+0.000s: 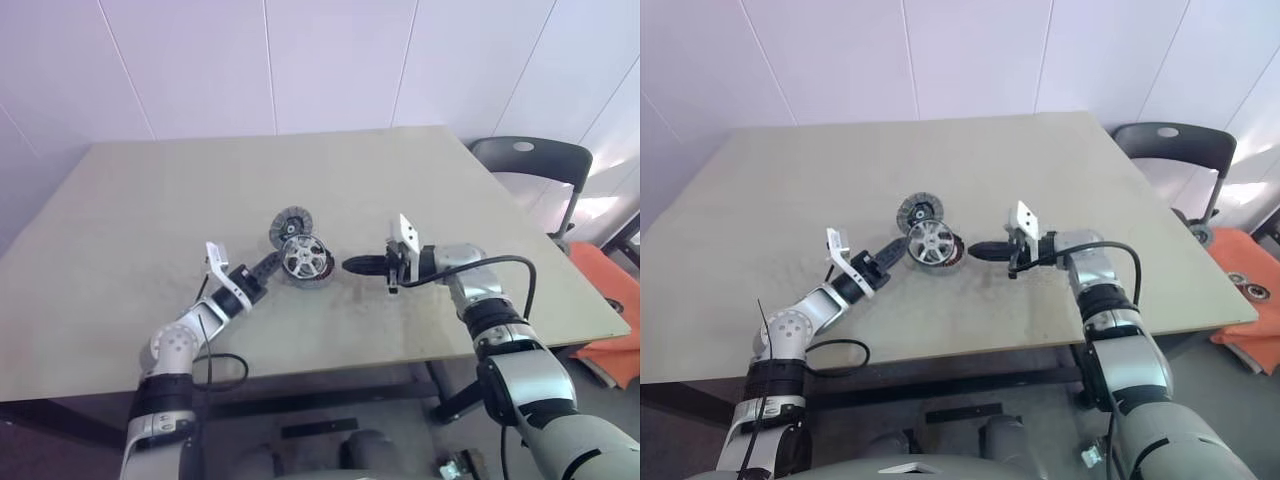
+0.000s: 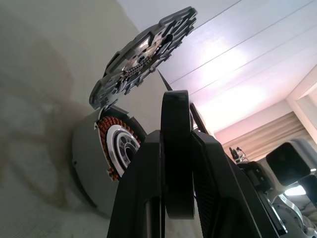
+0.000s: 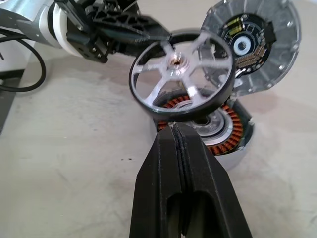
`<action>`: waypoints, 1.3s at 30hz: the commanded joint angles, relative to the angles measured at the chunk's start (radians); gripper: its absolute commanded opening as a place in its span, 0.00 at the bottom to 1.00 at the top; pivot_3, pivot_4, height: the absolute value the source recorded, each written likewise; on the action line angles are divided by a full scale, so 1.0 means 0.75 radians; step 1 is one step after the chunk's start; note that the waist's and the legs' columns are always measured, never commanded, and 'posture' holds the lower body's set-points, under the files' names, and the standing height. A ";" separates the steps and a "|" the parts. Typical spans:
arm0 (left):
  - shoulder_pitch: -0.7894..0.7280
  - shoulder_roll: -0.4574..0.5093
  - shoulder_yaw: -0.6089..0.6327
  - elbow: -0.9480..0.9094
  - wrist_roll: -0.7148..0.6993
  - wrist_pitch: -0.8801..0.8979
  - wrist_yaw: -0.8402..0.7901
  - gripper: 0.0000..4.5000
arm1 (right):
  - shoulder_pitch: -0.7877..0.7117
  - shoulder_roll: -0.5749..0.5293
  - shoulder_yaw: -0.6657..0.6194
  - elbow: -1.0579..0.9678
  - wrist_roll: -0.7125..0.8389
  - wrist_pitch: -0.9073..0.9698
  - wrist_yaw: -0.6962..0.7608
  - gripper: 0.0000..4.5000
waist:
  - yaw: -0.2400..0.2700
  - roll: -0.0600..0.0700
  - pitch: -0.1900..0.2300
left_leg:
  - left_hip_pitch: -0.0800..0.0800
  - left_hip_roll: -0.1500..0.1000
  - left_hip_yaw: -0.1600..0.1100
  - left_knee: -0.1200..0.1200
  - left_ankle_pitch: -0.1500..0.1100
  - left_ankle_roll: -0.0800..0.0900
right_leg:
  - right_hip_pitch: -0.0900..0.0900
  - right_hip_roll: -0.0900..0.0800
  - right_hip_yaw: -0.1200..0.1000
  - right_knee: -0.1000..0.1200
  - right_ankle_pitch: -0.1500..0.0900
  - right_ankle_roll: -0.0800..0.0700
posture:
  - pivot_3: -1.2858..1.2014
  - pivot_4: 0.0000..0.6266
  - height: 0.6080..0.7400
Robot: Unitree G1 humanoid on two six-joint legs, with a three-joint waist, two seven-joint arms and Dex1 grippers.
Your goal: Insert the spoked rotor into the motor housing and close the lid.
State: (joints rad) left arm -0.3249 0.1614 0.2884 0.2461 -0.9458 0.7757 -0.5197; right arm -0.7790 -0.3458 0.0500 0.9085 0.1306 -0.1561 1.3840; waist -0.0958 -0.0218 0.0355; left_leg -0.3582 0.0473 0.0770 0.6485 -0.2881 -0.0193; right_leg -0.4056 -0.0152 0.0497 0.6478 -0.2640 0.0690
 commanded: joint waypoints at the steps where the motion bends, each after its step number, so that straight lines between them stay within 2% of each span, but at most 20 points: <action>1: -0.045 -0.010 -0.010 0.014 0.018 0.000 -0.027 0.11 | -0.029 -0.017 -0.003 -0.026 0.004 -0.032 -0.003 0.00 | 0.000 0.000 0.000 | 0.000 0.000 0.000 0.000 0.000 0.000 | 0.000 0.000 0.000 0.000 0.000 0.000 | 0.52 0.00 1.00; 39: -0.170 -0.064 0.023 0.217 0.149 -0.078 -0.068 0.11 | 0.060 -0.020 0.036 -0.075 -0.026 -0.051 -0.067 0.00 | 0.001 0.000 0.000 | 0.000 0.000 0.000 0.000 0.000 0.000 | 0.000 0.000 0.000 0.000 0.000 0.000 | 0.52 0.00 1.00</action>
State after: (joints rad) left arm -0.4322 0.1127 0.2944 0.4294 -0.8329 0.7249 -0.5540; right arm -0.7240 -0.3535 0.0745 0.8878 0.1043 -0.1814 1.3389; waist -0.0950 -0.0220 0.0355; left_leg -0.3581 0.0472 0.0770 0.6486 -0.2881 -0.0193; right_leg -0.4055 -0.0152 0.0499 0.6480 -0.2639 0.0691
